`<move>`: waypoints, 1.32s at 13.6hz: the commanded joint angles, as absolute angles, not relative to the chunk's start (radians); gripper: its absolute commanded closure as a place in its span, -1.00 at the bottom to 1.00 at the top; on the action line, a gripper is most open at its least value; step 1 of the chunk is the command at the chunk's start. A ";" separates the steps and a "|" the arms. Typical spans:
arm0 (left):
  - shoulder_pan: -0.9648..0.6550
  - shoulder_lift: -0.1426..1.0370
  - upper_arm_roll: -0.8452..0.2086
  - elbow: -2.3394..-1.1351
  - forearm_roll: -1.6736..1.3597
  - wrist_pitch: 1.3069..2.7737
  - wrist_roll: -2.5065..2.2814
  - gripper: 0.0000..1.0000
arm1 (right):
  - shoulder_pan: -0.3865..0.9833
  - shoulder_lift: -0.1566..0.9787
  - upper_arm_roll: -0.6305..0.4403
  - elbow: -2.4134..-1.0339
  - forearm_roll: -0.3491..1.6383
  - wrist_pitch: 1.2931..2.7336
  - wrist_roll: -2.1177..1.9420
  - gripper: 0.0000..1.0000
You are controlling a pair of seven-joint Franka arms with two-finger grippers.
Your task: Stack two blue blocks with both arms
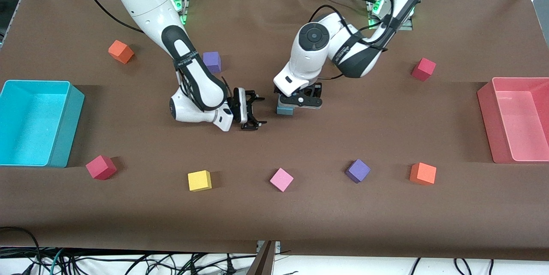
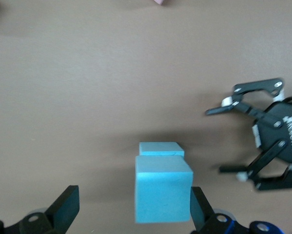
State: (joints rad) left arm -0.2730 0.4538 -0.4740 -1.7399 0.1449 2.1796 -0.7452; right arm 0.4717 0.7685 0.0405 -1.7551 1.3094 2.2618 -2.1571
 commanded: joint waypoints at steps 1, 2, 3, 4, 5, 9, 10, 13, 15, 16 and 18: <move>-0.200 0.379 -0.486 -1.714 0.072 2.053 -0.626 -1.00 | 0.472 0.733 -0.024 -1.724 1.182 2.246 -2.073 -1.00; -0.189 0.367 -0.480 -1.675 0.054 1.986 -0.579 -1.00 | 0.472 0.724 -0.052 -1.697 1.095 2.223 -2.000 -1.00; -0.154 0.364 -0.482 -1.631 0.051 1.909 -0.534 -1.00 | 0.471 0.724 -0.098 -1.650 1.000 2.162 -1.923 -1.00; -0.123 0.362 -0.483 -1.588 0.049 1.835 -0.485 -1.00 | 0.471 0.724 -0.150 -1.594 0.924 2.079 -1.842 -1.00; -0.097 0.362 -0.482 -1.554 0.043 1.769 -0.438 -1.00 | 0.469 0.726 -0.197 -1.532 0.863 2.003 -1.765 -1.00; 0.072 0.339 -0.482 -1.531 0.023 1.701 -0.223 -1.00 | 0.469 0.727 -0.307 -1.384 0.782 1.896 -1.434 -1.00; 0.102 0.333 -0.480 -1.531 0.028 1.674 -0.201 -1.00 | 0.472 0.727 -0.311 -1.359 0.770 1.902 -1.319 -1.00; 0.129 0.287 -0.466 -1.532 0.044 1.635 -0.190 -1.00 | 0.498 0.745 -0.304 -1.273 0.547 1.928 -0.938 -1.00; 0.159 0.284 -0.469 -1.532 0.125 1.632 -0.151 -1.00 | 0.511 0.749 -0.308 -1.278 0.477 1.936 -0.879 -1.00; 0.179 0.282 -0.466 -1.532 0.138 1.632 -0.097 -1.00 | 0.505 0.744 -0.310 -1.279 0.413 1.953 -0.870 -1.00; 0.260 0.275 -0.476 -1.537 0.129 1.637 -0.026 -1.00 | 0.448 0.724 -0.311 -1.293 0.309 1.988 -0.873 -1.00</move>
